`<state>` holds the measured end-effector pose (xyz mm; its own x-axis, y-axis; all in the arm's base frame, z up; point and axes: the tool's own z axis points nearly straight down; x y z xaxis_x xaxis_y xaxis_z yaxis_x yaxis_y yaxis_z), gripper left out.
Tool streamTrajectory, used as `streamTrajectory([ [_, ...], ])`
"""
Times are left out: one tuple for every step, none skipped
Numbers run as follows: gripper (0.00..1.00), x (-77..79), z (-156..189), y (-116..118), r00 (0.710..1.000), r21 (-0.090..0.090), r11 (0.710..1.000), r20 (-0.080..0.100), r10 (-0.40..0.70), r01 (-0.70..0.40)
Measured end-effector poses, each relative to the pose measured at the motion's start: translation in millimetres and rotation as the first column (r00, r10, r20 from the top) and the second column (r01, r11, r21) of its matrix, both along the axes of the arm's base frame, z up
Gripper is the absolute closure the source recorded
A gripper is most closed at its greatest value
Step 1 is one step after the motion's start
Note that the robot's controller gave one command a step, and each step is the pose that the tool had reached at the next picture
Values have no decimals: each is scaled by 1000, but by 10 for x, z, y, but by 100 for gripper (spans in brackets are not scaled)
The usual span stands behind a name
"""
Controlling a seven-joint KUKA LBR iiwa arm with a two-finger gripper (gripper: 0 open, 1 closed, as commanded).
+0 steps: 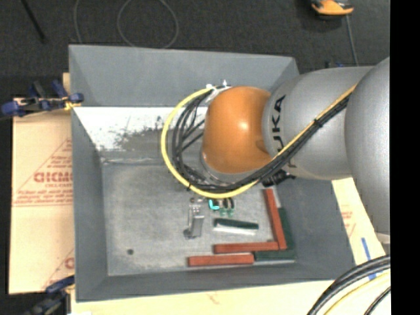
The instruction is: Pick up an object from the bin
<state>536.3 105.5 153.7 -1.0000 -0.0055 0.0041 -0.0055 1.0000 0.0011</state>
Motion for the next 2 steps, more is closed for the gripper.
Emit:
streamTrajectory([
  [0,-2,-778,-871,989,-4,989,1,-151,151],
  [0,156,-789,-1646,996,-5,996,10,-86,86],
])
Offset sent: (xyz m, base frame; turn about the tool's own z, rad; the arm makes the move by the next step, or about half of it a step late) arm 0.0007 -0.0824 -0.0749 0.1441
